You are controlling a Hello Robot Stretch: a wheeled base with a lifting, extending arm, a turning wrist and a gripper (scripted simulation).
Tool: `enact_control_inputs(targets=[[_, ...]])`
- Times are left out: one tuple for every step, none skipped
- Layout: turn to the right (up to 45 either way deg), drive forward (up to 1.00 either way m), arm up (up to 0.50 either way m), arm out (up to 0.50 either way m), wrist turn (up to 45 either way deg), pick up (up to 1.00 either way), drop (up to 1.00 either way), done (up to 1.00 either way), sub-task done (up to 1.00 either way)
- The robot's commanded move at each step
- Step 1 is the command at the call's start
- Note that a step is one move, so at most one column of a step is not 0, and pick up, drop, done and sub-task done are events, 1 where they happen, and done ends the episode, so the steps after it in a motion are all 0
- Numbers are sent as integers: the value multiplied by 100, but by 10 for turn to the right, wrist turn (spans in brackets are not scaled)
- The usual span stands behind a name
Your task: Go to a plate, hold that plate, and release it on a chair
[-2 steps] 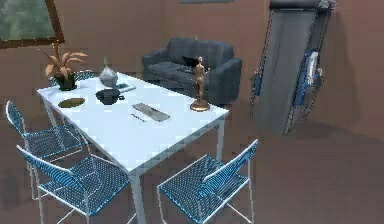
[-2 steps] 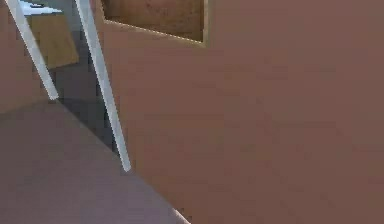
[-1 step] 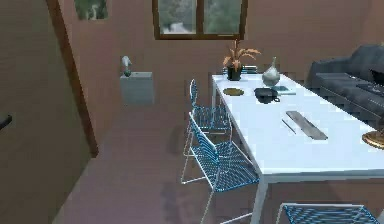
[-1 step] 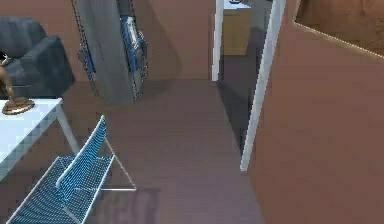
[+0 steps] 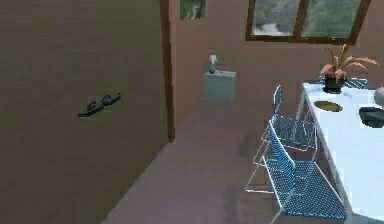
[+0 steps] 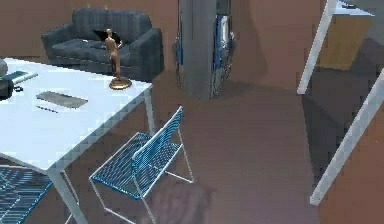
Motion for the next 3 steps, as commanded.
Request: enact_control_inputs(targets=[[0, 80, 0, 0, 0, 0, 0, 0, 0], [180, 0, 0, 0, 0, 0, 0, 0, 0], [0, 60, 0, 0, 0, 0, 0, 0, 0]])
